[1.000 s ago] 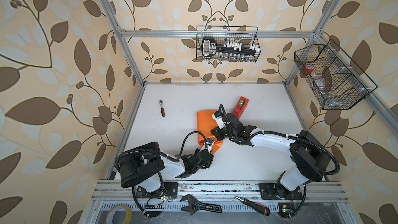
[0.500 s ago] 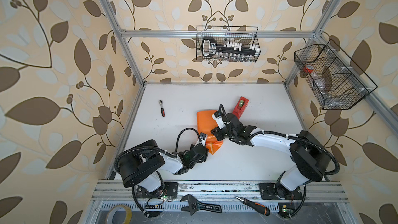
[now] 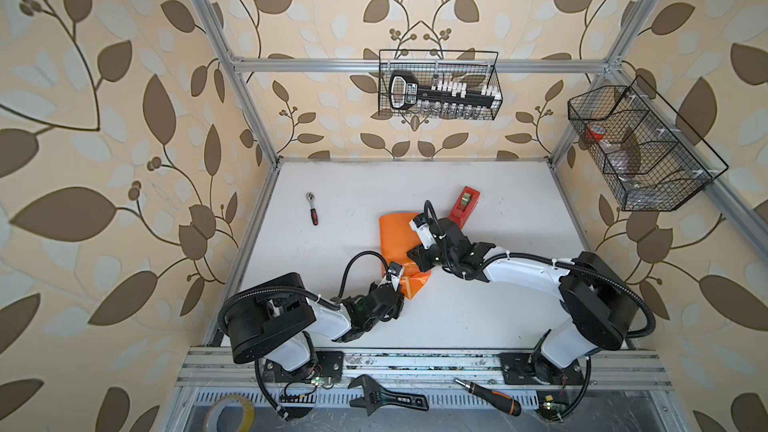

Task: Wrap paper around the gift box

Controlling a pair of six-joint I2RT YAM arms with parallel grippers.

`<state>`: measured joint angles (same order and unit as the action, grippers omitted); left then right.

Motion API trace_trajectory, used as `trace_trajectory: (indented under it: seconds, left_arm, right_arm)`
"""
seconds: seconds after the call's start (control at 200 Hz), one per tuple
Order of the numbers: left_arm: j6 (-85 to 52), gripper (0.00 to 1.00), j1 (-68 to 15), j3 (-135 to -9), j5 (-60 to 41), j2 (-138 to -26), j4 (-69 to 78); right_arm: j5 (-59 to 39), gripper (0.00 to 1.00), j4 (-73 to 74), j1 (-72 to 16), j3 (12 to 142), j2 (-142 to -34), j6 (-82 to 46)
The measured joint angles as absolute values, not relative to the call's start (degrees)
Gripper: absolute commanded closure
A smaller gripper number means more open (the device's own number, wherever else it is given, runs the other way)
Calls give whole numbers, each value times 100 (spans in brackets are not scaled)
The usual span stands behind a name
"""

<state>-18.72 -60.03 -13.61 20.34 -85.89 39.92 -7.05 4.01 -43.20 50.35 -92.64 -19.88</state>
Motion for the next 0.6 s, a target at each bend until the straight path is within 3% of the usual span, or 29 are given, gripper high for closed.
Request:
trace_trajectory:
  seconds: [0.355,0.6]
  left_arm:
    - [-1616,90,-6606,-1306,2167,-8788,4375]
    - [-1597,74,-6552,-1271,2117,-8206,4112]
  right_arm:
    - [-755,81,425,-4298,5022,-9264,-1988]
    - [-786,79,427,-4289,5022,-9260,-1994]
